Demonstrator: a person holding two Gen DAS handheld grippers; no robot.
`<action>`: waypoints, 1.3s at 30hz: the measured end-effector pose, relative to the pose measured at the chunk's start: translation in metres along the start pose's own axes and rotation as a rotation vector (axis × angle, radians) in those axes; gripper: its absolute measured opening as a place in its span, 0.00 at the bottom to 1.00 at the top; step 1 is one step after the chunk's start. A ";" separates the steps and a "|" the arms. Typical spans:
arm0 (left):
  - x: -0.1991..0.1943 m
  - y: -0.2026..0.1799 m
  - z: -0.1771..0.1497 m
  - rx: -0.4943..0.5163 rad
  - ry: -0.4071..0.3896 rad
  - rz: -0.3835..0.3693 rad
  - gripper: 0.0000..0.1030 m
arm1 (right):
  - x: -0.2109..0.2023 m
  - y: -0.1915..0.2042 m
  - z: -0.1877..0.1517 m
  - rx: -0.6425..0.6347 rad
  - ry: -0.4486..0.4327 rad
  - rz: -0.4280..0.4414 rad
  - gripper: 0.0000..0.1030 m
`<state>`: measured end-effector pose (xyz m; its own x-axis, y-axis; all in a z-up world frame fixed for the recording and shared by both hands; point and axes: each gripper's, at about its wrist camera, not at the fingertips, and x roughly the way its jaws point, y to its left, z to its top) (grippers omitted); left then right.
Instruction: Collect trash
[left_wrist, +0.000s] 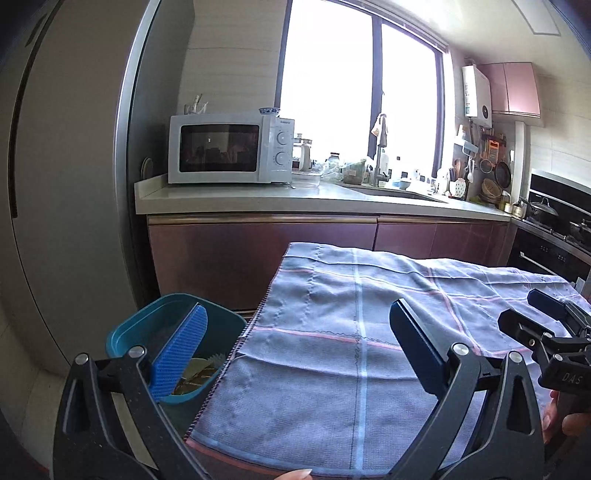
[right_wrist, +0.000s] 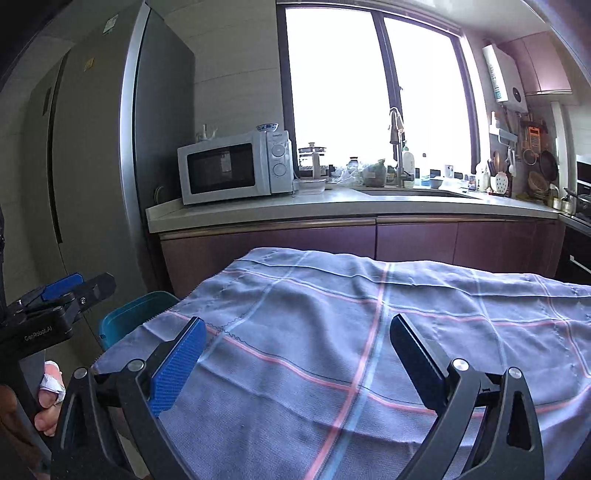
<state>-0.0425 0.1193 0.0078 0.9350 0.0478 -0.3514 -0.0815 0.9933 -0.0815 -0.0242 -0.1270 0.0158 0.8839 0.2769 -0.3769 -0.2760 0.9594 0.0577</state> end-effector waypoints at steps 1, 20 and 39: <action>0.001 -0.004 0.001 0.006 -0.002 -0.004 0.94 | -0.004 -0.003 -0.001 0.002 -0.013 -0.016 0.93; -0.002 -0.043 -0.005 0.052 -0.018 -0.020 0.95 | -0.025 -0.021 -0.008 0.027 -0.052 -0.079 0.93; -0.003 -0.037 -0.004 0.039 -0.004 0.002 0.95 | -0.021 -0.015 -0.011 0.025 -0.030 -0.066 0.93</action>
<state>-0.0433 0.0822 0.0077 0.9362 0.0498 -0.3480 -0.0695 0.9966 -0.0444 -0.0428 -0.1473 0.0130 0.9109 0.2139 -0.3527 -0.2073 0.9766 0.0569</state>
